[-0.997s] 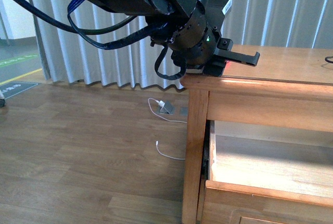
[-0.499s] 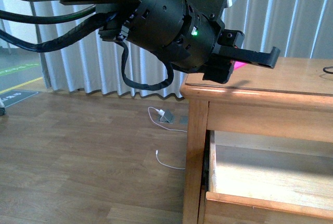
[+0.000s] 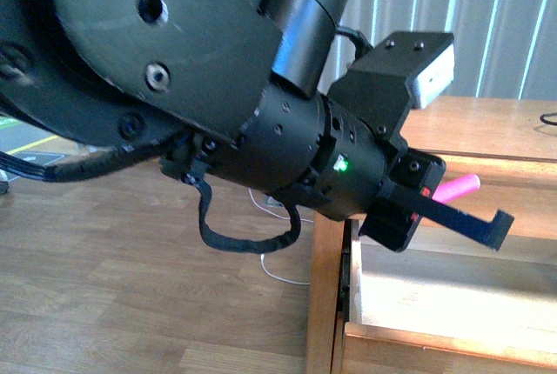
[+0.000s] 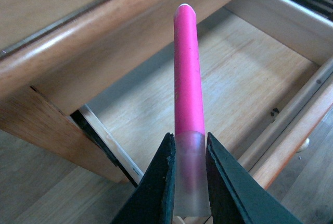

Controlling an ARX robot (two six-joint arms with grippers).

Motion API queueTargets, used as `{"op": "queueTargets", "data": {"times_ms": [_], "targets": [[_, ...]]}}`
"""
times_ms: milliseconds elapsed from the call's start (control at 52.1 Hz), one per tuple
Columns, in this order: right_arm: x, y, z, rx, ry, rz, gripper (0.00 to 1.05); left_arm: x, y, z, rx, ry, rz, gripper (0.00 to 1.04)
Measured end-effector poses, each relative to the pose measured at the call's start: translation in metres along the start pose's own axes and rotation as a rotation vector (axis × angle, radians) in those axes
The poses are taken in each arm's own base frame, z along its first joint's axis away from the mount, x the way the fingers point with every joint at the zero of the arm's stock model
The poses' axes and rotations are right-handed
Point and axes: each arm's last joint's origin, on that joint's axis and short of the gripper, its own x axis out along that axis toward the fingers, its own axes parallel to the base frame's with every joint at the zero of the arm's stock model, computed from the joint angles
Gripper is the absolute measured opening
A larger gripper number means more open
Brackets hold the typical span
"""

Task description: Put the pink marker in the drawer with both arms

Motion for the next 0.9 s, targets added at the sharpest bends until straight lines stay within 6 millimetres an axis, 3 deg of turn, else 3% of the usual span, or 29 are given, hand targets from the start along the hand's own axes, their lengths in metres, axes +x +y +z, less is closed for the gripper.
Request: {"op": "queueTargets", "data": {"times_ms": [249,384,652,901], "targets": [[0.0,0.0,0.0,0.0,0.0,0.0,0.96,0.039,0.0,-0.021,-0.043,0.061,-0.009,0.14],[0.0,0.0,0.0,0.0,0.0,0.0,0.96,0.057,0.001,-0.022,-0.073,0.067,-0.01,0.14],[0.0,0.0,0.0,0.0,0.0,0.0,0.96,0.075,-0.005,-0.022,-0.097,0.076,-0.015,0.15],[0.0,0.0,0.0,0.0,0.0,0.0,0.96,0.074,-0.009,-0.023,-0.097,0.072,-0.001,0.53]]}}
